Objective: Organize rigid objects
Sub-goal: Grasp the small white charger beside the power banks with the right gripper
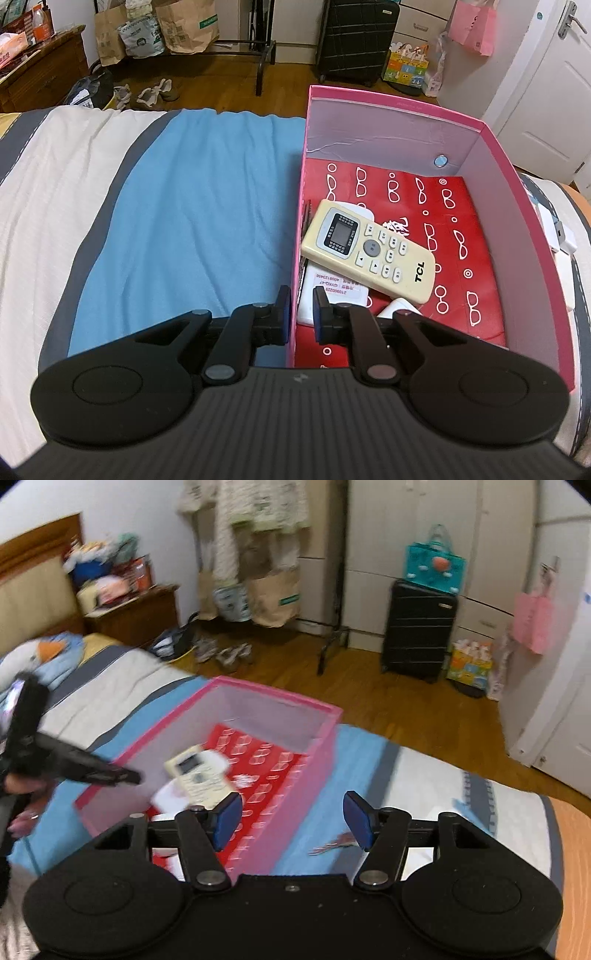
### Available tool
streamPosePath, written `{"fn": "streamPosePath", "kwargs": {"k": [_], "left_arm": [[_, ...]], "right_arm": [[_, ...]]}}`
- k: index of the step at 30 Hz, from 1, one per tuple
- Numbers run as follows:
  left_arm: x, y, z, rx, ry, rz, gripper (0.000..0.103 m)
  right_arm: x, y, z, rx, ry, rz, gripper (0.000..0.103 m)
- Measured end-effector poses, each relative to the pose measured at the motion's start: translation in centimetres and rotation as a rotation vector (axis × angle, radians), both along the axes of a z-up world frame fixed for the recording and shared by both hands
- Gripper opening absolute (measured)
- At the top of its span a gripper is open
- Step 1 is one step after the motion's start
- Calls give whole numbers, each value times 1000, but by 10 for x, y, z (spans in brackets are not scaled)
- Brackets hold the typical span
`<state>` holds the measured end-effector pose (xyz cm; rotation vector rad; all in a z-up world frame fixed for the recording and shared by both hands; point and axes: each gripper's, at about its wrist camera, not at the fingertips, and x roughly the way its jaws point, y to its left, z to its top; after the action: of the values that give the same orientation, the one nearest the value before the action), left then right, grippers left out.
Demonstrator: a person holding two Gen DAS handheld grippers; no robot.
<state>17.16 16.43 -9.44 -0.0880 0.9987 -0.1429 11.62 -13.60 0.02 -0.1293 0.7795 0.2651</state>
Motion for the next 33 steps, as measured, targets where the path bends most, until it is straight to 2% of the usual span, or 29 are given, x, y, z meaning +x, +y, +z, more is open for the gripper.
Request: {"fn": "streamPosePath", "kwargs": {"k": [8,13,16,20,22,24,26,33], "left_arm": [[3,-1,-2,6,14,10,12],[2,-2,-2,10,15,14,12],[4,-2,-2,5,20,19,12],[5,-1,-4,2,23,20,12],[5,-1,-6,3,25,18,12],[5,-1,-7,7,27,16,12],[5,-1,-7,5,27,17,12],[5,-3,-7,15,23,10,12]], "right_arm": [[49,-102,-39,172,103,-229,66],[60,-146,-90,173,90,-401,66],[68,-158,-115,150,116,-456,66],[81,-158,-126,166,116,-453,65],[86,-152,-131,109,101,-447,65],[88,-140,-137,6,92,-429,55],[85,-139,-133,-40,80,-417,55],[72,-141,-126,-20,103,-424,55]]}}
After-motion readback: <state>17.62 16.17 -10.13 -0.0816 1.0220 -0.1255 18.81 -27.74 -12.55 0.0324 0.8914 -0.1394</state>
